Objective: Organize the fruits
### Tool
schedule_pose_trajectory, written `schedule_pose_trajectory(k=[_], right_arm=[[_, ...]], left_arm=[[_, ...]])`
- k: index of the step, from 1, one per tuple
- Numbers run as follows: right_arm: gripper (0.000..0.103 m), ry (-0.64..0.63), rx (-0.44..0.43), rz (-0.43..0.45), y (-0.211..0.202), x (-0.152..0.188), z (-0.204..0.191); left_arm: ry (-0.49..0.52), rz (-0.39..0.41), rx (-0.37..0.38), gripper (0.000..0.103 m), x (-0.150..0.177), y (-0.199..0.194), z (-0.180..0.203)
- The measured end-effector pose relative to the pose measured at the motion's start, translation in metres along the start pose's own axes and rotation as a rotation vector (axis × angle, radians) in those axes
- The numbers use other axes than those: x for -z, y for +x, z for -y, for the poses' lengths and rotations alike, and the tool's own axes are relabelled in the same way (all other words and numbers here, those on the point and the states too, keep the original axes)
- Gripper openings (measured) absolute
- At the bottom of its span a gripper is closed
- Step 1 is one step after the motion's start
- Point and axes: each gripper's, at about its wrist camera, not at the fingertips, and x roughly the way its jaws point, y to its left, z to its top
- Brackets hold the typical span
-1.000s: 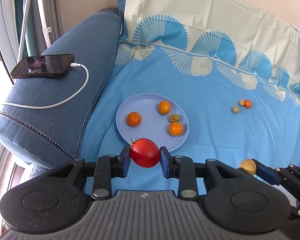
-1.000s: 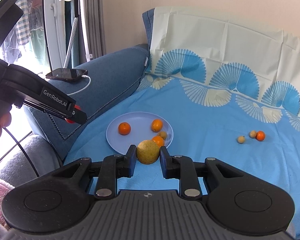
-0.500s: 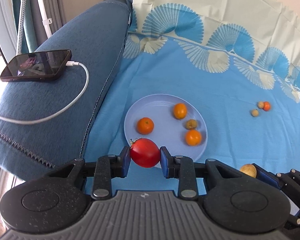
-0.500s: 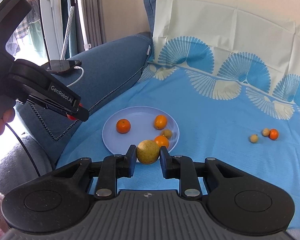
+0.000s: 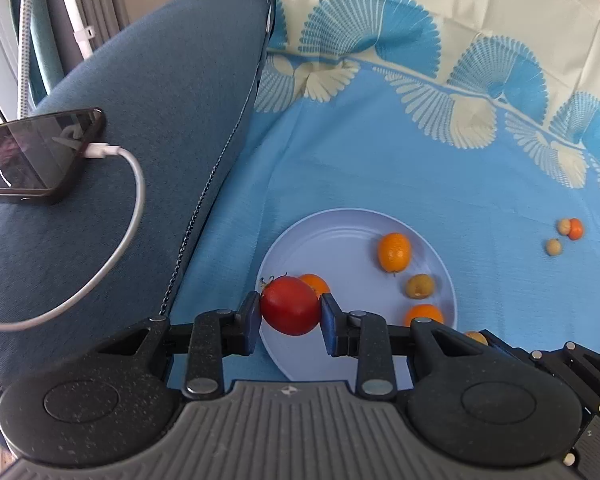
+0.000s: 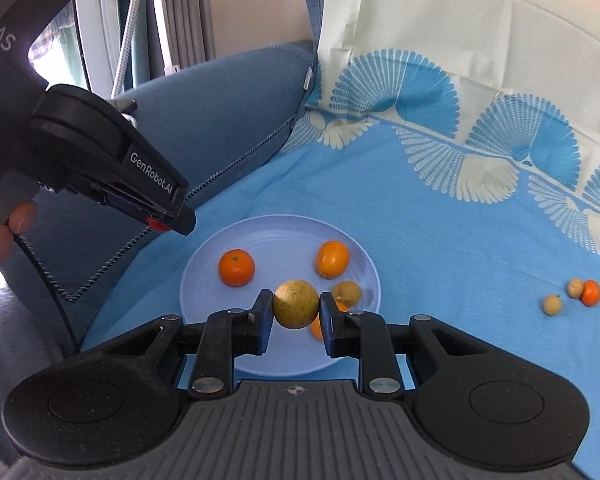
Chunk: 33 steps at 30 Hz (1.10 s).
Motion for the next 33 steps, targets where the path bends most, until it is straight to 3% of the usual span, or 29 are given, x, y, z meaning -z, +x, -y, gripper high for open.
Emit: schedule_pose_trajectory(k=[13, 14, 16, 17, 19, 22, 27, 33], right_arm=[[0.026, -0.072, -0.005, -0.060, 0.059, -0.003, -0.001], [0.026, -0.085, -0.011, -0.066, 0.063, -0.004, -0.002], [0.028, -0.104, -0.023, -0.071, 0.067, -0.007, -0.004], [0.032, -0.110, -0.018, -0.060, 0.067, -0.008, -0.004], [0.063, -0.121, -0.006, -0.035, 0.063, -0.012, -0.006], [0.081, -0.111, 0.007, -0.008, 0.047, -0.015, -0.006], [0.097, -0.076, 0.016, -0.009, 0.008, -0.006, -0.006], [0.100, -0.033, 0.067, -0.019, -0.041, 0.016, -0.014]], left_arm=[[0.011, -0.030, -0.045, 0.035, -0.016, 0.051, 0.003], [0.016, -0.027, -0.043, 0.040, -0.017, 0.052, 0.003], [0.012, -0.013, -0.049, 0.076, -0.019, 0.049, 0.002], [0.004, 0.008, -0.049, 0.101, -0.020, 0.045, 0.001], [-0.002, 0.041, -0.029, 0.103, -0.019, 0.035, -0.002], [0.003, 0.030, -0.023, 0.103, -0.012, 0.021, -0.004], [0.024, 0.062, -0.004, 0.103, 0.020, -0.018, -0.003], [0.042, 0.039, 0.048, 0.103, 0.066, -0.060, 0.005]])
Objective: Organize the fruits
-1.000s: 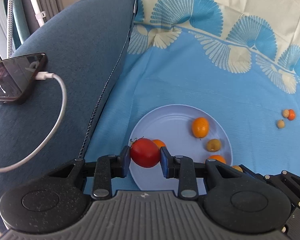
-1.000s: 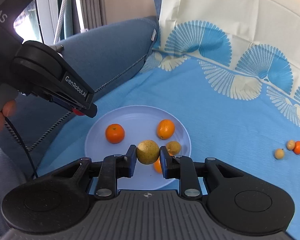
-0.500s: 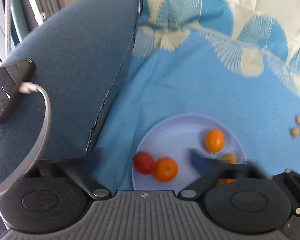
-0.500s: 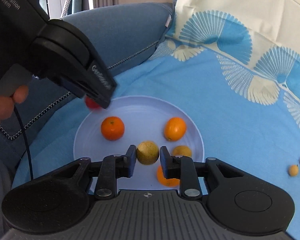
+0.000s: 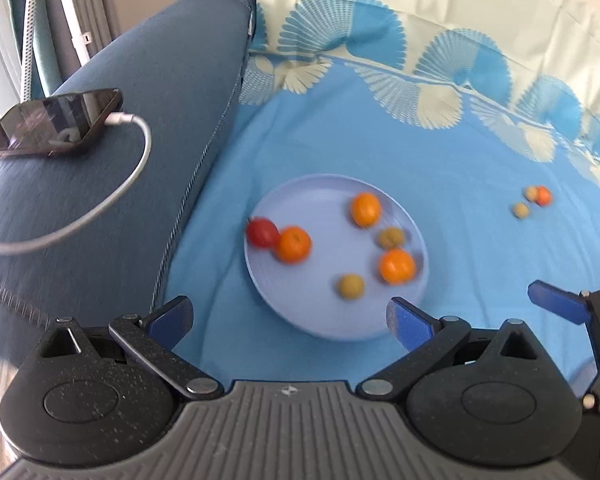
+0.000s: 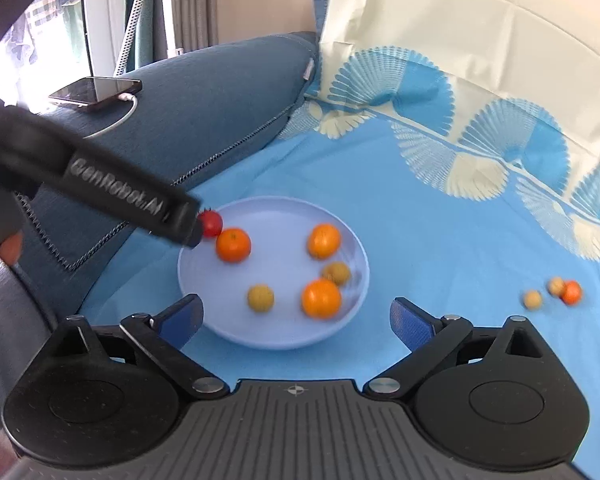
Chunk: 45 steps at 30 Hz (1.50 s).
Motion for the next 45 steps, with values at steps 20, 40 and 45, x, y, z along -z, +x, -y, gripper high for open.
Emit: schedule_pose_trajectory(k=[20, 40, 45], right_arm=[[0.102, 0.169, 0.062, 0.117, -0.101, 0.022, -0.001], [0.102, 0.231, 0.031, 0.174, -0.135, 0.034, 0.005], [0.102, 0.237, 0.021, 0.176, -0.136, 0.035, 0.008]], left_arm=[[-0.024, 0.107, -0.086, 0.103, 0.046, -0.098, 0.009], [0.028, 0.164, -0.109, 0.103, 0.058, -0.129, 0.026], [0.037, 0.164, -0.114, 0.103, 0.057, -0.129, 0.029]])
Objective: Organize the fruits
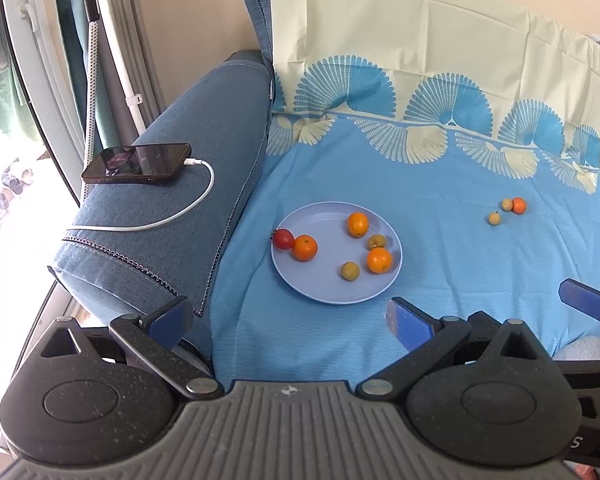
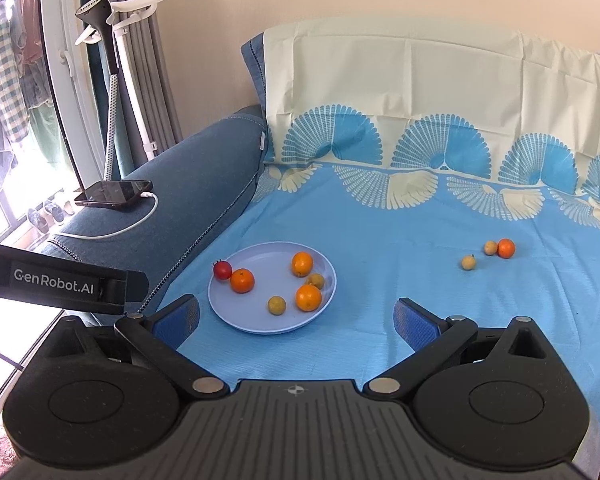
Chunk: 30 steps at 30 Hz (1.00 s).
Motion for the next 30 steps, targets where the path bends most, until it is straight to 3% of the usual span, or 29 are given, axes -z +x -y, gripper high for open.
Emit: schedule_pose_trajectory(k=[13, 30], right_arm=[[0.102, 0.108, -0.016, -0.038, 0.009, -0.001, 0.028], [0.102, 0.286, 0.063, -0.144, 0.057, 0.008, 0.103]], left_arm=[[0.045, -0.008, -0.018, 0.103, -0.010, 0.013, 0.019], [0.143, -0.105, -0.006, 0.103, -0.044, 0.082, 0.090]])
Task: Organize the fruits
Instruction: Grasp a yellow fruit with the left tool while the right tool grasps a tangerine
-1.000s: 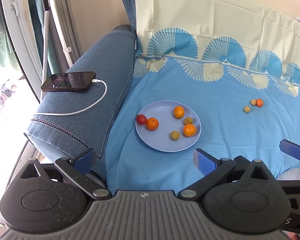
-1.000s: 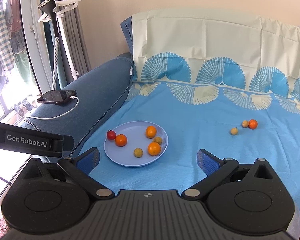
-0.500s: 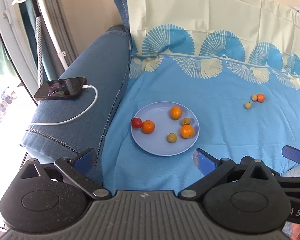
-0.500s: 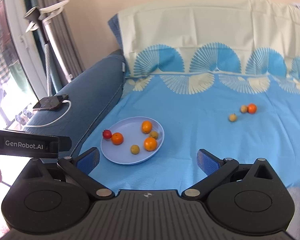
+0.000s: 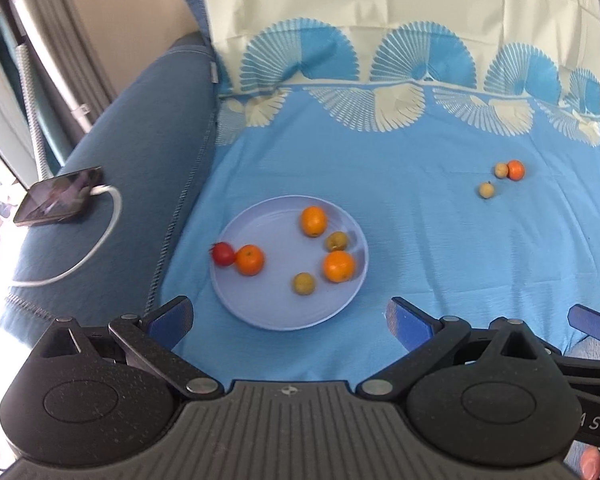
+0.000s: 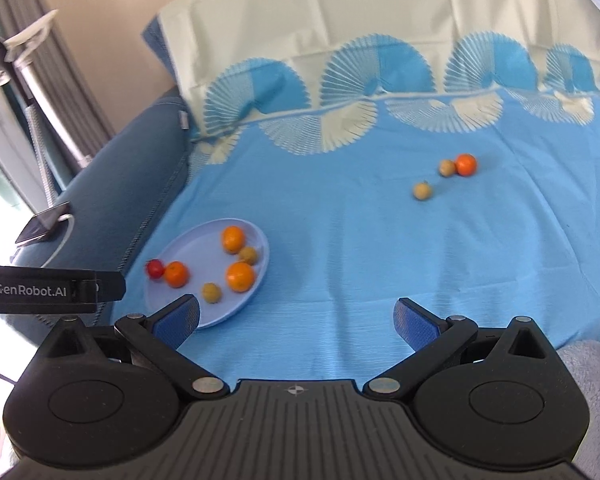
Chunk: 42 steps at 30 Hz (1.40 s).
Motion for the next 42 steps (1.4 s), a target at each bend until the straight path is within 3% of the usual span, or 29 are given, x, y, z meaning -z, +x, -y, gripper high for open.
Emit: schedule_pose_trajectory(k=[4, 8, 12, 16, 22, 27, 29, 34, 35, 36, 37, 38, 39, 40, 42], right_arm=[[0.102, 0.032, 0.042, -0.013, 0.014, -0.007, 0.026], [0.102, 0.013, 0.139, 0.027, 0.027, -0.021, 0.064], [0.102, 0.002, 0.268, 0.088, 0.044, -0.044, 0.122], [0.102, 0.010, 0.338, 0.122, 0.077, -0.069, 0.180], [0.102, -0.120, 0.338, 0.091, 0.164, -0.100, 0.226], [0.100, -0.234, 0.281, 0.067, 0.227, -0.116, 0.238], [0.101, -0.253, 0.248, 0.032, 0.249, -0.119, 0.243], [0.102, -0.273, 0.188, 0.091, 0.264, -0.125, 0.244], [0.102, -0.275, 0.180, 0.091, 0.266, -0.126, 0.244], [0.100, -0.277, 0.166, 0.090, 0.266, -0.127, 0.244], [0.086, -0.281, 0.135, 0.096, 0.263, -0.127, 0.244], [0.075, -0.294, 0.109, 0.105, 0.259, -0.126, 0.242], [0.047, -0.307, 0.092, 0.105, 0.256, -0.126, 0.239], [0.037, -0.307, 0.097, 0.100, 0.254, -0.126, 0.236], [0.037, -0.258, 0.119, 0.081, 0.247, -0.127, 0.236]], left_arm=[[0.034, -0.018, 0.015, 0.103, -0.018, 0.024, 0.029], [0.056, -0.023, 0.065, 0.103, -0.043, 0.054, 0.069], [0.109, 0.002, 0.119, 0.103, -0.073, 0.093, 0.121], [0.167, 0.005, 0.170, 0.103, -0.099, 0.147, 0.179], [0.248, -0.024, 0.211, 0.103, -0.120, 0.225, 0.241], [0.254, -0.053, 0.215, 0.103, -0.130, 0.274, 0.255], [0.248, -0.054, 0.243, 0.103, -0.131, 0.285, 0.254], [0.233, -0.045, 0.279, 0.103, -0.137, 0.289, 0.250], [0.229, -0.031, 0.285, 0.095, -0.137, 0.287, 0.250], [0.227, -0.014, 0.313, 0.069, -0.136, 0.281, 0.250], [0.240, -0.008, 0.351, 0.055, -0.136, 0.275, 0.251], [0.259, -0.001, 0.371, 0.027, -0.136, 0.268, 0.253], [0.278, 0.006, 0.387, 0.028, -0.136, 0.263, 0.255], [0.286, 0.018, 0.400, 0.028, -0.135, 0.256, 0.256], [0.296, 0.031, 0.399, 0.028, -0.131, 0.243, 0.255]])
